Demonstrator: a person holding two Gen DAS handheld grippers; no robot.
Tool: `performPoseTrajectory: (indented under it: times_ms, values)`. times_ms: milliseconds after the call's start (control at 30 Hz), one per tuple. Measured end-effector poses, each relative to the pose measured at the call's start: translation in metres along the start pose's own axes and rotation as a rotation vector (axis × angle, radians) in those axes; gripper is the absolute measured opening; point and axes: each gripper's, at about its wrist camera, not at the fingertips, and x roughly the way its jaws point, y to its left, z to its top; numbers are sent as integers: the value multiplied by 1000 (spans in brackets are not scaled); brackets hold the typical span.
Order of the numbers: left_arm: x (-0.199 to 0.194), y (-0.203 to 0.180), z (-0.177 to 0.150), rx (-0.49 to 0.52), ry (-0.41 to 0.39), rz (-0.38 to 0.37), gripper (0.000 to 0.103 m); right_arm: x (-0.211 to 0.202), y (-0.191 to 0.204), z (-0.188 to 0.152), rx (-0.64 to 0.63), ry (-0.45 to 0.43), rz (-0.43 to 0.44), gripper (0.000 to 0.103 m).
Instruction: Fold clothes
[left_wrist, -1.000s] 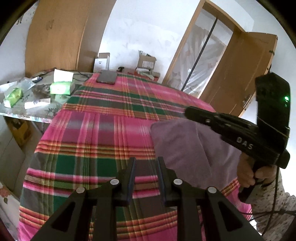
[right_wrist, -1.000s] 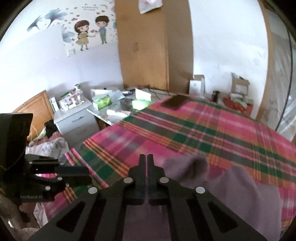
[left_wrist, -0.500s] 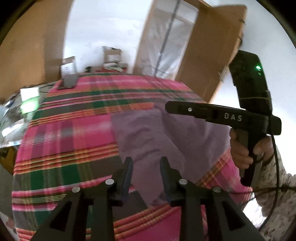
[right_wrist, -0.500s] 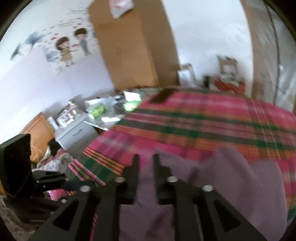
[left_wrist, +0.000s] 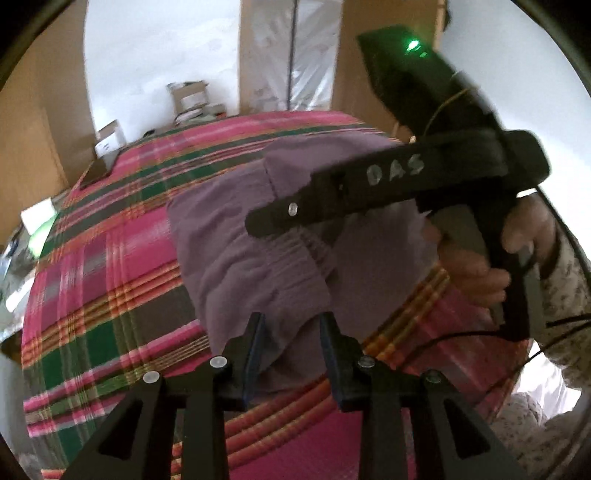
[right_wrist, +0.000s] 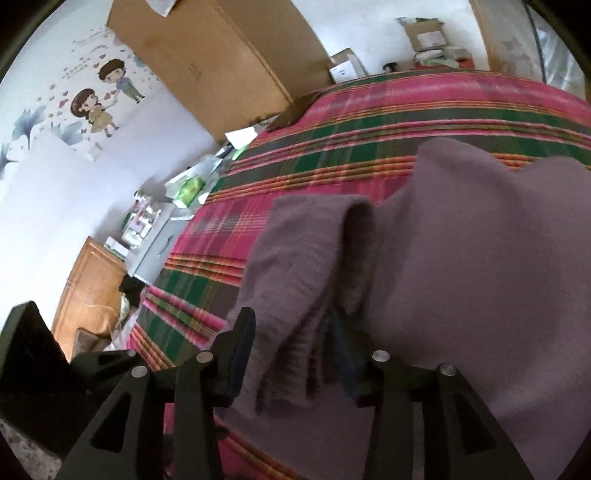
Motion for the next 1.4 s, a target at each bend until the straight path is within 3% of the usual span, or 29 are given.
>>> performPoseTrajectory:
  times_ms: [100,200,300,467,800,967,1133,1200,1400]
  values:
    - [-2,8,-2,-23,-11,15,31,3,8,4,-12,-15,30,44]
    - [-5,21,-1,-79,-33,15,31,6,17,8,-54,-20,21,30]
    - [-15,45,-3,-176,-68,24,22,14,30,14,-84,-17,37,25]
    - [-33,82,-14,-336,-114,44,21,25,59,24,-151,-17,88,24]
    - [-53,107,-40,-430,-112,121,21,73,123,31,-270,85,150,26]
    - [-70,122,-48,-486,-137,148,21,65,132,32,-281,63,183,29]
    - [-82,122,-40,-450,-179,140,21,29,108,27,-272,-7,100,29]
    - [-80,117,-35,-413,-173,136,21,13,97,18,-299,-33,28,29]
    - [-62,83,-22,-205,-89,132,22,-13,66,-17,-364,-10,-145,33]
